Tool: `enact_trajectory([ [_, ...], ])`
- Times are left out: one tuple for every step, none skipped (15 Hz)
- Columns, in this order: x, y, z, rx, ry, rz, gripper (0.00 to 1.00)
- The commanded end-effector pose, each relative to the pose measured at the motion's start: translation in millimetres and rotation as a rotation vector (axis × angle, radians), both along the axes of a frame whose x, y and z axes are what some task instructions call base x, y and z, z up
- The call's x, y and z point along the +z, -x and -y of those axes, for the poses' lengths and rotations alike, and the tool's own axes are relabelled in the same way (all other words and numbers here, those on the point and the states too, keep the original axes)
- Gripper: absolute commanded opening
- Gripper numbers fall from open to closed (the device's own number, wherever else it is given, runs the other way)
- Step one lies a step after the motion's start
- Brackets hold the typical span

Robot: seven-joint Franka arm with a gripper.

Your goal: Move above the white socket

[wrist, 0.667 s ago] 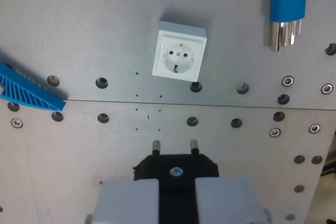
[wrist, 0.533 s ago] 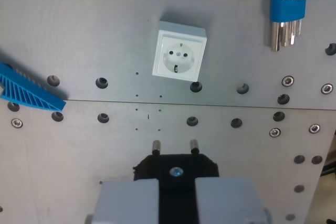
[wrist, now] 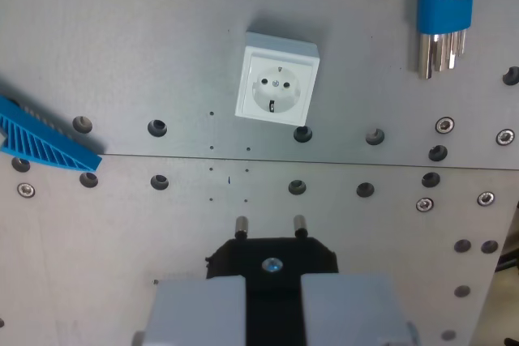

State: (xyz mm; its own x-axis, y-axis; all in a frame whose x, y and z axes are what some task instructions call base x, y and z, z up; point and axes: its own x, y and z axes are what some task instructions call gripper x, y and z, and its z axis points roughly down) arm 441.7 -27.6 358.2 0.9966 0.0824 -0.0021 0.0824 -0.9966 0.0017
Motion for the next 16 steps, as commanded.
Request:
enact_trajectory([
  [-4.0,1.0,0.3,-0.012,0.0,0.007,0.0],
  [-5.6,1.2,0.4,-0.017,0.0,0.01,0.0],
  [-7.4,1.6,0.5,-0.021,0.0,0.015,0.0],
  [-9.1,1.8,0.7,-0.025,-0.001,0.021,0.0],
  [-11.6,2.2,0.9,-0.031,-0.001,0.027,0.0],
  [-13.9,2.6,1.0,-0.036,-0.001,0.034,0.0],
  [-16.4,3.1,1.2,-0.041,-0.002,0.042,0.0],
  [-19.4,3.6,1.5,-0.046,-0.002,0.049,0.0],
  [-22.6,4.1,1.7,-0.052,-0.002,0.056,0.0],
  [-26.2,4.7,2.0,-0.057,-0.002,0.062,0.0],
  [-30.1,5.3,2.3,-0.062,-0.003,0.066,0.0],
  [-34.2,6.0,2.6,-0.065,-0.003,0.068,0.0],
  [-38.3,6.7,2.9,-0.069,-0.004,0.068,0.0],
  [-42.6,7.4,3.3,-0.073,-0.005,0.069,0.0],
  [-47.1,8.1,3.7,-0.077,-0.006,0.067,0.0],
  [-51.7,8.8,4.2,-0.083,-0.006,0.066,0.0],
])
